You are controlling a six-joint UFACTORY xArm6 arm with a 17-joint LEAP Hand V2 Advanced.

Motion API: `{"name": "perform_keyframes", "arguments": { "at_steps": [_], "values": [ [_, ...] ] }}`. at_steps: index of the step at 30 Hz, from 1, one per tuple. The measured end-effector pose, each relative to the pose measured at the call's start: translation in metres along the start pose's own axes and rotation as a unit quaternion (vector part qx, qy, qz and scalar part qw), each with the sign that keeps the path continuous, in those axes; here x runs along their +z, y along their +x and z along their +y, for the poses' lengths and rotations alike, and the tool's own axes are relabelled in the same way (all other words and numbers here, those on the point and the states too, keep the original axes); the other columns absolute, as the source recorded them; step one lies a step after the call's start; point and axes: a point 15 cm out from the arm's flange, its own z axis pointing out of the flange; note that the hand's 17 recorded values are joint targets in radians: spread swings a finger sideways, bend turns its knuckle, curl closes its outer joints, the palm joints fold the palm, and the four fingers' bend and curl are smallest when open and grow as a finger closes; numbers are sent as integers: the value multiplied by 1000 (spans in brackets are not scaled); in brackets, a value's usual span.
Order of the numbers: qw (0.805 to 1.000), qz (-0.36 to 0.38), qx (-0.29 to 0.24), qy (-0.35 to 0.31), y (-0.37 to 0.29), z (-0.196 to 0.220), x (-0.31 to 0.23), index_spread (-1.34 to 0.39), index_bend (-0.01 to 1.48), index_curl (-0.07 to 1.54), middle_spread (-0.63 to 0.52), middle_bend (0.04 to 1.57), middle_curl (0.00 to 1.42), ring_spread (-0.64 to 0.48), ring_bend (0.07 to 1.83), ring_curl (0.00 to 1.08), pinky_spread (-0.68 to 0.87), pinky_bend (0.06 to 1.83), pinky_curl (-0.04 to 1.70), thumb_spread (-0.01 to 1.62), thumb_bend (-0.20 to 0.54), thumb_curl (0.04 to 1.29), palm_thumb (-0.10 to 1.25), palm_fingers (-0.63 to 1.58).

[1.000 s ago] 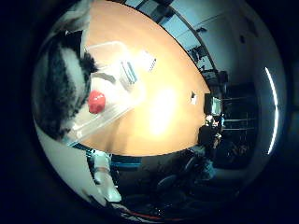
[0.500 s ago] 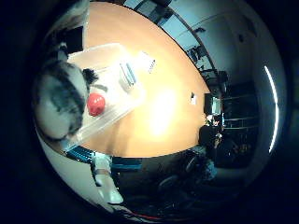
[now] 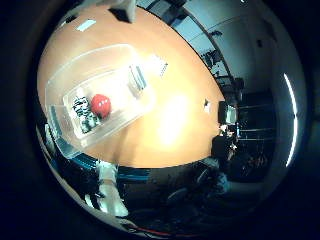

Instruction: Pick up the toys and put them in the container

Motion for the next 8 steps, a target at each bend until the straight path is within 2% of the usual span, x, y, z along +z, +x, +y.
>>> {"name": "perform_keyframes", "arguments": {
  "at_steps": [8],
  "values": [
    [1000,-6,0,-2,-4,9,-7,-470,175,333,-89,266,397,16,576,315,486,525,556,1037,-25,276,496,261]
  ]
}}
